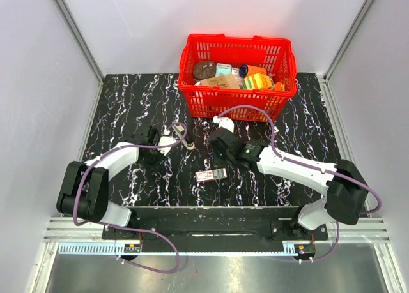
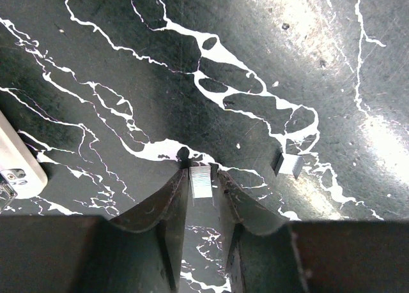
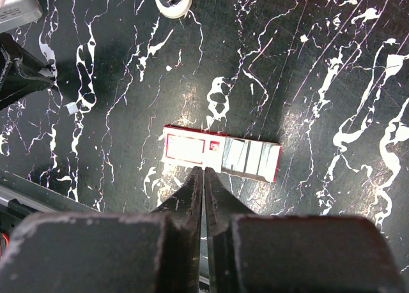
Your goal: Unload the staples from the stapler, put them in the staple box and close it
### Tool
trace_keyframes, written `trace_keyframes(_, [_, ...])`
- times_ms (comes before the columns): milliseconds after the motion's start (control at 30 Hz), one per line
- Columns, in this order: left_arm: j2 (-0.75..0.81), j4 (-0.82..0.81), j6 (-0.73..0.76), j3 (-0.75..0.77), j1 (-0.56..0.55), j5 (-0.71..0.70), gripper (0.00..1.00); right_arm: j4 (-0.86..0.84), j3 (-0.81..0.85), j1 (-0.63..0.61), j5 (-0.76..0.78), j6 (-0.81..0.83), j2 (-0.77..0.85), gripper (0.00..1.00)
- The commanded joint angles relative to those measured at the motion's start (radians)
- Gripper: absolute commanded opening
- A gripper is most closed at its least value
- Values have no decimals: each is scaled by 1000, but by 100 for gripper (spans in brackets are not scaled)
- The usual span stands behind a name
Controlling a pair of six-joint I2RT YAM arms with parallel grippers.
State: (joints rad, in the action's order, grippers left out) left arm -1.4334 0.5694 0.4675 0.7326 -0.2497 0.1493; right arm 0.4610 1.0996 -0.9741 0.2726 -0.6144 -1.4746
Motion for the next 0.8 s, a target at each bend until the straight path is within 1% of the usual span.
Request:
trace_keyframes(0, [-35, -5, -6, -15, 10, -4, 26, -15, 9, 2, 31, 5, 31, 7])
trace_keyframes(100, [-45, -3, -4, -7, 9, -2, 19, -15, 11, 2, 27, 1, 30, 7])
trace_keyframes(267, [-41, 1, 2, -13, 9, -5, 14, -16, 8, 2, 31, 1, 37, 7])
trace_keyframes(400, [-10, 33, -3, 19, 9, 24, 12, -19, 13, 2, 30, 5, 40, 7])
trace_keyframes(533, [48, 110, -24, 141, 9, 117, 10, -21, 31, 2, 36, 11, 54, 7])
trace_keyframes(667, [94, 191, -62, 313, 4, 252, 10, -19, 36, 2, 48, 18, 88, 7])
trace_keyframes(767, [110, 201, -118, 447, 3, 387, 9, -22, 37, 2, 54, 22, 121, 8])
